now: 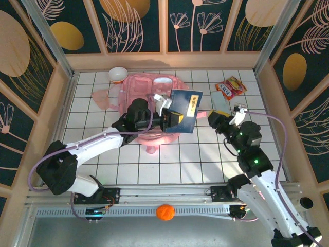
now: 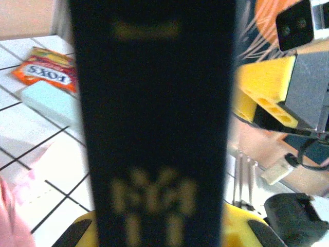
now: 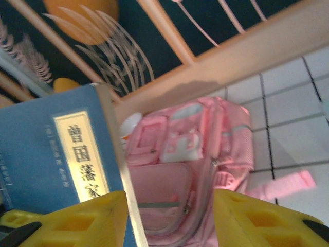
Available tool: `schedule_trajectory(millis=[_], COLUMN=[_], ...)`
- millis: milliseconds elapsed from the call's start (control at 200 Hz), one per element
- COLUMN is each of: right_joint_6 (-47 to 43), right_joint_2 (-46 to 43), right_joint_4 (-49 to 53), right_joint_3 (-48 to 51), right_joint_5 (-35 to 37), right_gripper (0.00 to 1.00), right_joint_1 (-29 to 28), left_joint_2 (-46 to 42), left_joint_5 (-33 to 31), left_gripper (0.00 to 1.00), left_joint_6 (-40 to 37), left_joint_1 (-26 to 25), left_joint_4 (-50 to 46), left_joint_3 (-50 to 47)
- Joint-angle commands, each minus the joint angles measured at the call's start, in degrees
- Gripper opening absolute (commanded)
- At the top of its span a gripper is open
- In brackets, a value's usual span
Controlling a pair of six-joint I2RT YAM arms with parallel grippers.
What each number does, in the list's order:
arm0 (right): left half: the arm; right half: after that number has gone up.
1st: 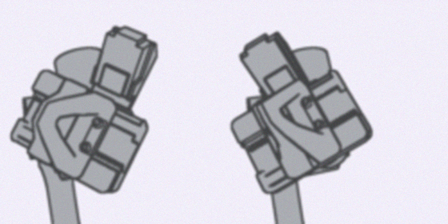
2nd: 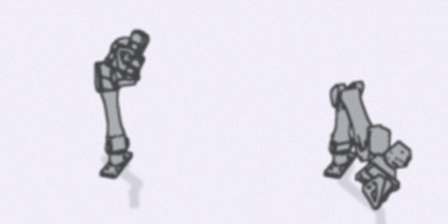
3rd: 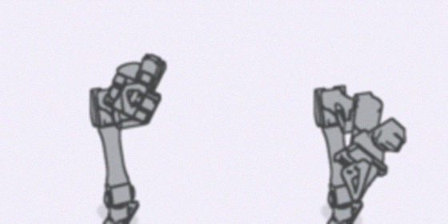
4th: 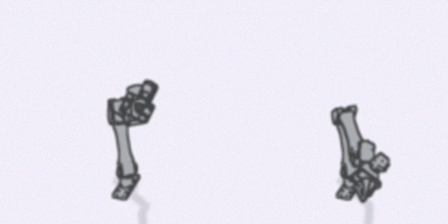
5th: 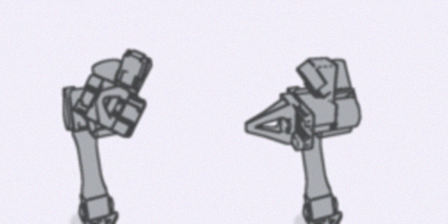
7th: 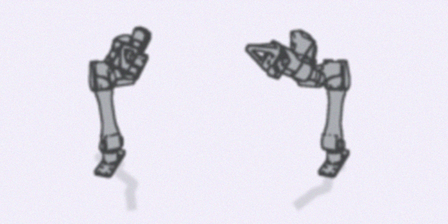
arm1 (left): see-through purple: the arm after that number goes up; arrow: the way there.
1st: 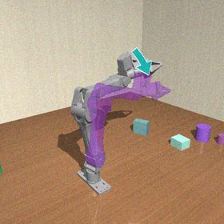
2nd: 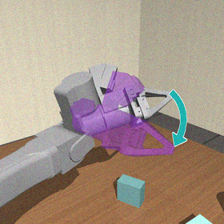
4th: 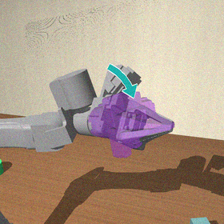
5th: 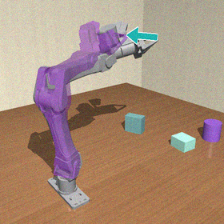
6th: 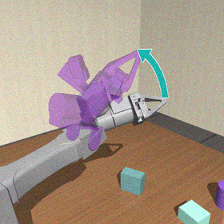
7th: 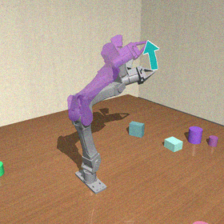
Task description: Pack the student bag
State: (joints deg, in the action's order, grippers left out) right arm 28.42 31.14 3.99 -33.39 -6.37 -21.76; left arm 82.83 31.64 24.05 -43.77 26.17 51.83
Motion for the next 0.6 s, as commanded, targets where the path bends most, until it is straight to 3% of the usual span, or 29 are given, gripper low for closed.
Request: schedule_trajectory(millis=[0, 355, 591], right_joint_6=[-4.78, -16.88, -17.7], right_joint_2=[-1.03, 0.31, 1.82], right_joint_4=[-5.18, -10.9, -10.9], right_joint_3=[0.17, 2.09, 1.07], right_joint_5=[-5.54, -24.31, -32.14], right_gripper=[0.47, 0.52, 0.61], right_joint_1=[0.01, -0.04, -0.02], left_joint_2=[-1.86, 1.2, 2.45], left_joint_5=[6.35, 15.74, 22.2], left_gripper=[0.0, 0.0, 0.0], left_joint_6=[2.41, 5.97, 6.5], left_joint_1=[0.26, 0.26, 0.24], left_joint_4=[12.9, 24.41, 26.97], left_joint_3=[-0.76, -0.59, 0.88])
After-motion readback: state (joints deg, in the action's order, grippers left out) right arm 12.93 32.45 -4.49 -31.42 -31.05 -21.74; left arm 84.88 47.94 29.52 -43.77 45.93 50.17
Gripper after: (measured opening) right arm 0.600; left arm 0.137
